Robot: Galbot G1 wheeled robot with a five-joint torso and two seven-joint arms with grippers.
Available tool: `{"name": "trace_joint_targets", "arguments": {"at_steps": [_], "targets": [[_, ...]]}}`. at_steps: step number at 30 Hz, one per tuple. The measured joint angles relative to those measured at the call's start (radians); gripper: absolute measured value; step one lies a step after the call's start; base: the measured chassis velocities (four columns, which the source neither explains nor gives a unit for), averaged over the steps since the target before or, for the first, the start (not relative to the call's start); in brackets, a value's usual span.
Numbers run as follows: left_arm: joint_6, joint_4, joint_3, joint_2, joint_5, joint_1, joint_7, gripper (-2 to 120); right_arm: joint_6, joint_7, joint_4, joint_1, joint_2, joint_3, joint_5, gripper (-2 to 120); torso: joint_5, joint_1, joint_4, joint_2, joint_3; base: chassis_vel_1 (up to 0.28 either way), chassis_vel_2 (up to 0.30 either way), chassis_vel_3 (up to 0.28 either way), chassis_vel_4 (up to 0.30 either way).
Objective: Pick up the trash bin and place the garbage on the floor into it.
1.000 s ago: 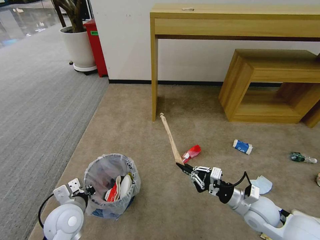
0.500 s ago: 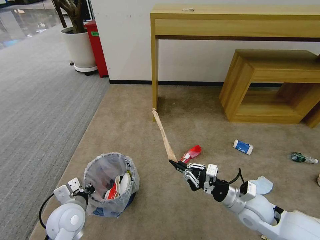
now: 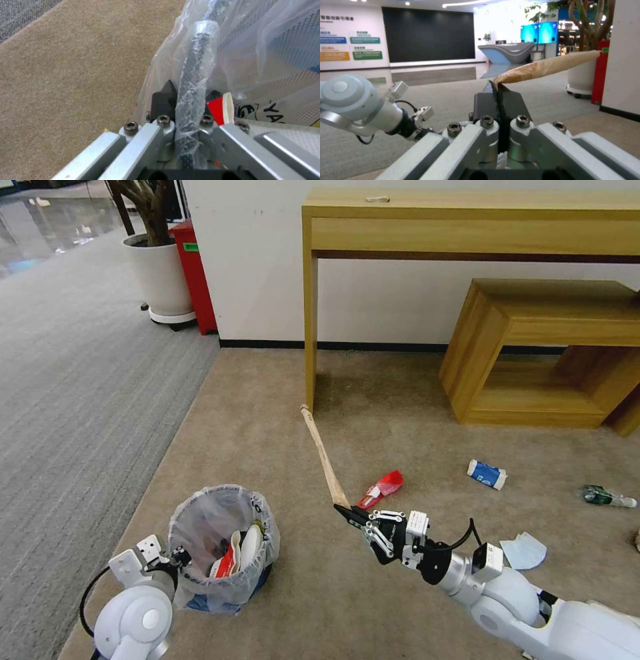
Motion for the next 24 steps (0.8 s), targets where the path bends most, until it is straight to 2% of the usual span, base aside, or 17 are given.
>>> {"name": "trace_joint_targets", "arguments": {"at_steps": [24], "targets": [[0.0,0.003,0.0,0.012,-0.019,-0.016,-0.007,0,0.023,-0.068,0.002,0.062,0.004,-0.112,0.074,0,-0.0008,0.0,0.0,0.0,0.0,0.0,0.0,0.0,0.0]]}}
